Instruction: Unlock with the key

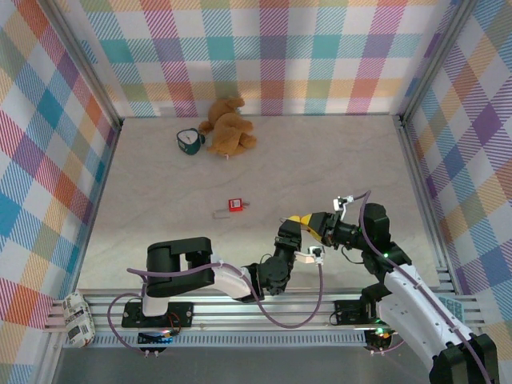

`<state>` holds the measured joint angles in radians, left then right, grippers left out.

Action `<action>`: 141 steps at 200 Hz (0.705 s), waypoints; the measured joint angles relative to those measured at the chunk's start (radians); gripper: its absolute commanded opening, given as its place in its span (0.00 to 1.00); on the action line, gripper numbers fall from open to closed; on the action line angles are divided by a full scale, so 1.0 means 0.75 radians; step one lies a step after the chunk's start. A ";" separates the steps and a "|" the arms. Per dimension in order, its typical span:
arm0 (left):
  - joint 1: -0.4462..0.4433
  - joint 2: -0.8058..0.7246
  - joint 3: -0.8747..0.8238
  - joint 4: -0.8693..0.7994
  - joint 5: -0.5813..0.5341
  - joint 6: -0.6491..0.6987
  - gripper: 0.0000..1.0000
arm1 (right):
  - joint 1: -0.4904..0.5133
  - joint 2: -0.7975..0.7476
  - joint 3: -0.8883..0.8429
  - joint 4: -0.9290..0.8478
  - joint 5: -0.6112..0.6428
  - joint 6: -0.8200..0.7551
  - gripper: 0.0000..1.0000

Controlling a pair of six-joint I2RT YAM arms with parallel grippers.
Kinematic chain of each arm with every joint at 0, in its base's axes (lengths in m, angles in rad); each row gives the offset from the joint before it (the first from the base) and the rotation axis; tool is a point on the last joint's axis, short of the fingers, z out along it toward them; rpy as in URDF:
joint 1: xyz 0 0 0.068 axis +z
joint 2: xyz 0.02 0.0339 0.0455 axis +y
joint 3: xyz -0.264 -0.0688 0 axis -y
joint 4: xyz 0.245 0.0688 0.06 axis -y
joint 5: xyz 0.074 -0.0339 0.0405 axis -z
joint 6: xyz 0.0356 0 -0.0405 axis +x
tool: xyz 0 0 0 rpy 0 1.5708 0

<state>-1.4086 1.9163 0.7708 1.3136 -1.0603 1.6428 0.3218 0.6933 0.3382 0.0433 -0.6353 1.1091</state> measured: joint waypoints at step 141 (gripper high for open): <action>0.154 -0.768 -0.261 -0.591 0.191 -0.342 0.43 | -0.003 0.043 0.115 -0.117 0.066 -0.196 0.30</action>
<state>-1.2934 1.3403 0.5751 0.8703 -0.9169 1.3861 0.3199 0.7254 0.4248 -0.0448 -0.5858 0.9623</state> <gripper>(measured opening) 0.460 0.384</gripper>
